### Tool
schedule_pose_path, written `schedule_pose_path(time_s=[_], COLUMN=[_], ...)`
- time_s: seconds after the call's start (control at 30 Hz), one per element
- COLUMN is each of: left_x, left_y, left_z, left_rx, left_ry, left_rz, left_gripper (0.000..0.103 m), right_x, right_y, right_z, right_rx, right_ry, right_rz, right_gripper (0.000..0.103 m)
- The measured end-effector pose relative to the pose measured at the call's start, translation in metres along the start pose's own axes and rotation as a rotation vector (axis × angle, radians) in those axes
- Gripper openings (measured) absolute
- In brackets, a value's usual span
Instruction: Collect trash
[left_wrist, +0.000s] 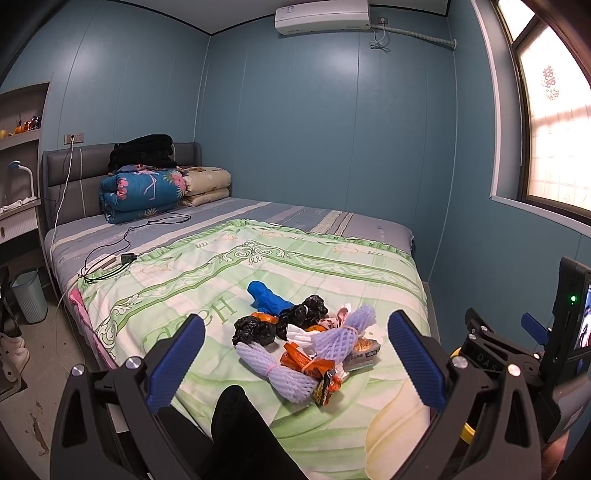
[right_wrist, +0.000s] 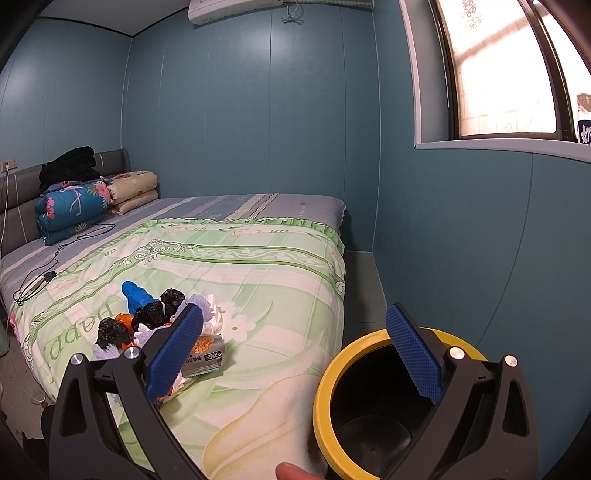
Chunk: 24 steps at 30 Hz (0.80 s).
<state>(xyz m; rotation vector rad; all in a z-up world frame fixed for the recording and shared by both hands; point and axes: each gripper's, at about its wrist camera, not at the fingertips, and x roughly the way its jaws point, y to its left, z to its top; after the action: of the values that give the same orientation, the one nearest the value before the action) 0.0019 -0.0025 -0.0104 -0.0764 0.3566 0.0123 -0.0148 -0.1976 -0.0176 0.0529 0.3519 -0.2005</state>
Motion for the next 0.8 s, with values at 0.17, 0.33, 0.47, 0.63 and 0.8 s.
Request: schedule_pose_path(time_s=[0.17, 0.33, 0.47, 0.63, 0.8], left_x=[0.0011, 0.0018, 0.0018, 0.0017, 0.0001], left_y=[-0.0013, -0.0019, -0.0012, -0.0014, 0.0004], left_z=[-0.0042, -0.0051, -0.0037, -0.0036, 0.0021], left_rx=[-0.001, -0.001, -0.003, -0.003, 0.0], left_ry=[0.004, 0.003, 0.004, 0.005, 0.004], left_rz=[-0.004, -0.003, -0.002, -0.004, -0.004], left_gripper=[0.096, 0.096, 0.096, 0.096, 0.096], right_x=[-0.0005, -0.0004, -0.0006, -0.0007, -0.0007], right_y=[-0.0002, -0.0004, -0.0005, -0.0003, -0.0004], right_z=[0.0003, 0.0008, 0.0015, 0.0015, 0.0021], right_rx=[0.0, 0.001, 0.001, 0.0, 0.003], right_ry=[0.001, 0.002, 0.002, 0.0, 0.001], right_rz=[0.001, 0.001, 0.001, 0.0, 0.0], right_gripper=[0.095, 0.095, 0.095, 0.095, 0.095])
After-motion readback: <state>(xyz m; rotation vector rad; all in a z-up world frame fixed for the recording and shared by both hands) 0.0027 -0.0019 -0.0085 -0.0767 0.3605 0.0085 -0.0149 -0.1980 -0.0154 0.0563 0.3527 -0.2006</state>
